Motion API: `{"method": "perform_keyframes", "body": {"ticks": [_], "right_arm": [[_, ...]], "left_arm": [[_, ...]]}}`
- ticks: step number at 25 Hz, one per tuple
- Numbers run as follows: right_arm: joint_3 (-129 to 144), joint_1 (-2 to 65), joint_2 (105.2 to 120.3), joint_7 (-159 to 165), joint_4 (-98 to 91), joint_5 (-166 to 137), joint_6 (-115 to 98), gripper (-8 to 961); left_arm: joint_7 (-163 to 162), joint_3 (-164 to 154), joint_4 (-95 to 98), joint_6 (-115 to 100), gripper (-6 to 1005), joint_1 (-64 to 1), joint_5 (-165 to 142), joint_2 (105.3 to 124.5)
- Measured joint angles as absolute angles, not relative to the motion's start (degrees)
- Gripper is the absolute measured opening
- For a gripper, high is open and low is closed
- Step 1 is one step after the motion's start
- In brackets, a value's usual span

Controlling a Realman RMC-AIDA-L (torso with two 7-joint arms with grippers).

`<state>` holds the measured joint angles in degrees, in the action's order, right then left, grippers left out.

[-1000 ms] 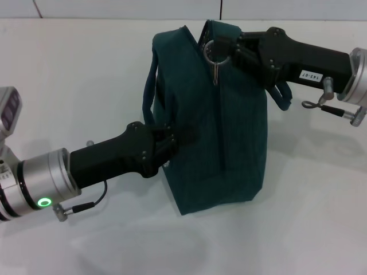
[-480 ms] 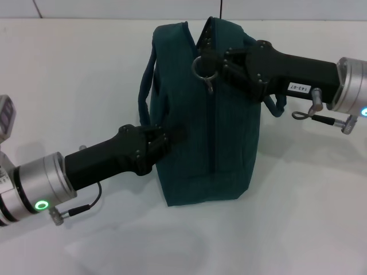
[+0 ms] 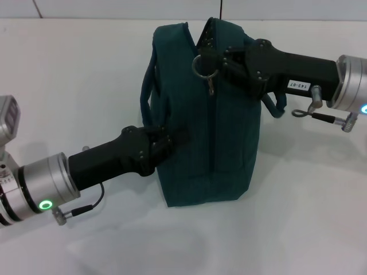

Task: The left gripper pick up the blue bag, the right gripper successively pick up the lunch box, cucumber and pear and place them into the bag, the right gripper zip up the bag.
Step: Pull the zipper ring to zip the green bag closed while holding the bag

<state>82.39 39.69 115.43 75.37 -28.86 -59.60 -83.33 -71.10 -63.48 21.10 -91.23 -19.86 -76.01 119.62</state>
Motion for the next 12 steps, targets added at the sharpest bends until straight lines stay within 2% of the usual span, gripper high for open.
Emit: {"method": "perform_keyframes", "body": {"ticks": [3,8,12], "right_arm": [[82.27,39.83,115.36,75.46,-28.87,-59.62,-83.31,17],[82.21,40.23,115.27,75.9,-28.87,-59.62,-83.12,18],[82.12,40.4,115.18,75.95,-28.84,-59.62,-82.94,18]], "left_arm": [[-71.06,-63.48,21.07,-91.22,190,-19.97,-76.05,119.6],[-71.04,-63.46,21.0,-91.22,49,-20.04,-76.1,119.55],[-70.87,-63.46,20.99,-91.22,49,-19.97,-76.14,119.53]]}}
